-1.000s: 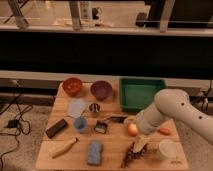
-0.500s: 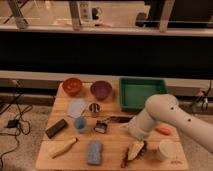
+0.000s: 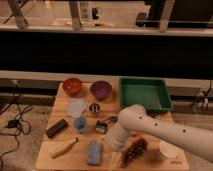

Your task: Wipe tray with eraser

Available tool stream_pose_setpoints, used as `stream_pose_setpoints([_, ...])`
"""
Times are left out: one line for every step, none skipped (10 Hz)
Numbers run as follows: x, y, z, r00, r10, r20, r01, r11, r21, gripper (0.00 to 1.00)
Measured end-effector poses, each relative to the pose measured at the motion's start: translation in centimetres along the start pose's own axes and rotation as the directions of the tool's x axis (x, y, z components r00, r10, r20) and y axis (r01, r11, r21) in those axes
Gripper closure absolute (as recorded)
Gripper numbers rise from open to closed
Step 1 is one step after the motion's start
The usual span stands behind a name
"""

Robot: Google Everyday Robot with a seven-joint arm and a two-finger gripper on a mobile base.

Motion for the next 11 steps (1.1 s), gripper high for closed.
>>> stream_pose_setpoints([-1.1,-0.6,0.9,1.0,-0.019,0.009,0.019,1.0,-0.01,0.2])
stream_pose_setpoints([-2.9,-1.5,1.6,0.999,-0.051,0.015,0.051,0.999,-0.019,0.2])
stream_pose_setpoints([-4.2,-2.2,2.0,0.997,-0.075,0.019,0.075,0.997,-0.025,0.2])
stream_pose_setpoints([-6.2,-3.3,2.7,0.994,-0.11,0.021,0.111,0.993,-0.034,0.2])
stream_pose_setpoints([-7.6,-4.1,3.1,0.991,-0.132,0.022,0.133,0.99,-0.042,0.2])
stream_pose_setpoints([-10.3,-5.8,4.2,0.983,-0.184,0.025,0.185,0.981,-0.061,0.2])
stream_pose_setpoints([-10.6,-6.1,4.4,0.981,-0.192,0.019,0.193,0.978,-0.078,0.2])
stream_pose_setpoints([-10.9,-6.6,4.6,0.98,-0.198,0.02,0.199,0.976,-0.089,0.2])
stream_pose_setpoints([-10.8,-6.6,4.6,0.98,-0.197,0.019,0.198,0.976,-0.088,0.2])
stream_pose_setpoints([-10.6,-6.5,4.5,0.981,-0.195,0.017,0.195,0.977,-0.09,0.2])
stream_pose_setpoints([-10.7,-6.5,4.6,0.98,-0.199,0.017,0.2,0.975,-0.094,0.2])
